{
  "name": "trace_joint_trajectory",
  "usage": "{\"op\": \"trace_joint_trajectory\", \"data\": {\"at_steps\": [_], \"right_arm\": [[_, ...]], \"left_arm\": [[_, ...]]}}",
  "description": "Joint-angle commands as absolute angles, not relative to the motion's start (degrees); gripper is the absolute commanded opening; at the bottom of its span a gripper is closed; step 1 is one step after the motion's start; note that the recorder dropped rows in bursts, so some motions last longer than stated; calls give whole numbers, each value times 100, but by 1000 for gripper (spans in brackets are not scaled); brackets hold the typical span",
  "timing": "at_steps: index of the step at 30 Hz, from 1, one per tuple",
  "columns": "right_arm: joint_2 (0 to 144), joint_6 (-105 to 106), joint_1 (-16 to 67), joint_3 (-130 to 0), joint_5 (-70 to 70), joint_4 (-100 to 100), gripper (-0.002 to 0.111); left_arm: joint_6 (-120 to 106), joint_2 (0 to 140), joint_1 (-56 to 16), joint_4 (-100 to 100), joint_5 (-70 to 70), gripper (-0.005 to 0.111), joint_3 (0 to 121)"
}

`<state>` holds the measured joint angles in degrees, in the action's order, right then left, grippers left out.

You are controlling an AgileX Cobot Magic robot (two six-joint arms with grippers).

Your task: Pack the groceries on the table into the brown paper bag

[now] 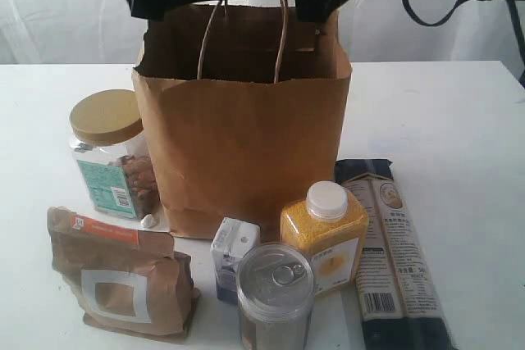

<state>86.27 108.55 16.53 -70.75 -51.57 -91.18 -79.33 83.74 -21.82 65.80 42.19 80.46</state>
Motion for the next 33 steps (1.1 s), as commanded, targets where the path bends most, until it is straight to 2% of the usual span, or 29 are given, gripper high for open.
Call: {"op": "trace_joint_trajectory", "data": {"at_steps": [1, 15, 33], "right_arm": [[8648, 10937, 1660, -7087, -5198, -9234, 27], [8686, 10937, 1660, -7087, -4951, -9264, 0], [8434, 10624, 1648, -7075, -4190, -8741, 0]], "left_arm": [[-7968, 8340, -2197, 6766, 4302, 50, 8075], [-8096, 8340, -2197, 6957, 4159, 50, 8075], [-8058, 8329, -2186, 6552, 4130, 50, 8075]]}}
